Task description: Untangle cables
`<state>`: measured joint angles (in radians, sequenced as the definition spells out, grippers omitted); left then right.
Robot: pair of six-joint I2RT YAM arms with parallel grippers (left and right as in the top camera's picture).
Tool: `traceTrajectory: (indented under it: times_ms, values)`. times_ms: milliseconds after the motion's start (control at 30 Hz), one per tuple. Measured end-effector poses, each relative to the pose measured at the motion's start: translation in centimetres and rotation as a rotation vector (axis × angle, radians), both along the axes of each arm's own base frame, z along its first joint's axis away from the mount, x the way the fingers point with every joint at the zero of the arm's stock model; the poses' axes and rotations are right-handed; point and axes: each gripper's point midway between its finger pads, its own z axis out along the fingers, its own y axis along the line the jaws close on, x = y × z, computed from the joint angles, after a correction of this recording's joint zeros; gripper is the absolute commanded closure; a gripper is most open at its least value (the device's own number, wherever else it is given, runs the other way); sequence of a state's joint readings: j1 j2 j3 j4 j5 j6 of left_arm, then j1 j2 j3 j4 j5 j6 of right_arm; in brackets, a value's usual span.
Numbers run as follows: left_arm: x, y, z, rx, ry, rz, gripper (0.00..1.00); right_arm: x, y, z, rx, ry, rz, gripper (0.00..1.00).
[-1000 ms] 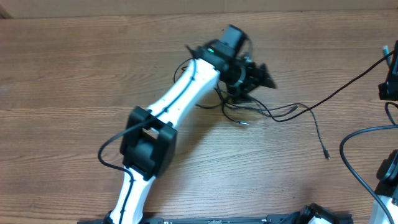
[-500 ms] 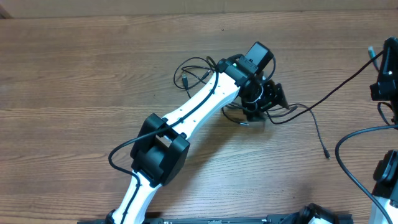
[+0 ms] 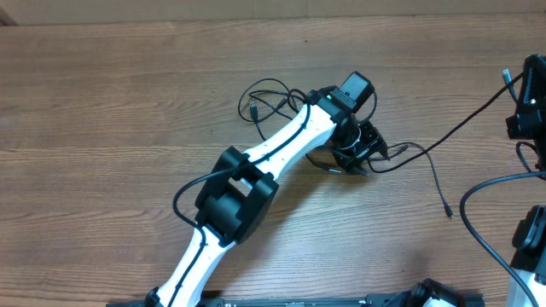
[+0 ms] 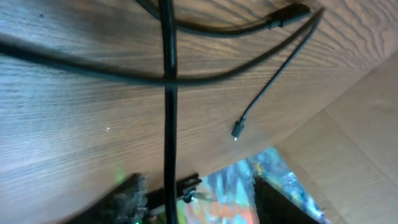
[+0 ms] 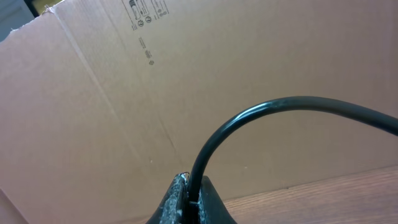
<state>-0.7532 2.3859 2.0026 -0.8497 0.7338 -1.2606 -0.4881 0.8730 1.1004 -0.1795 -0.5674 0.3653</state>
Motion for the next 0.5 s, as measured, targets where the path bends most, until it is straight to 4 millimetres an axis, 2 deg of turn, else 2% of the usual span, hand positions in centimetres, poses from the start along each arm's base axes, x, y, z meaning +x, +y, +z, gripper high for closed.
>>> traceTrajectory:
  times_ms: [100, 267, 367, 500]
  values:
    - [0.1, -0.1, -0.8, 0.007, 0.010, 0.005, 0.96, 0.0, 0.0, -0.4, 0.008, 0.016, 0.000, 0.96]
    - [0.3, 0.0, -1.2, 0.014, -0.012, -0.004, 0.96, 0.1, -0.7, -2.3, 0.042, 0.096, -0.043, 0.96]
    - [0.6, 0.2, -1.3, 0.012, -0.035, -0.016, 0.96, 0.1, -1.2, -4.4, 0.073, 0.183, -0.084, 0.96]
    - [1.3, 0.5, -1.0, -0.003, -0.079, -0.041, 0.96, -0.2, -0.8, -7.7, 0.105, 0.318, -0.097, 0.96]
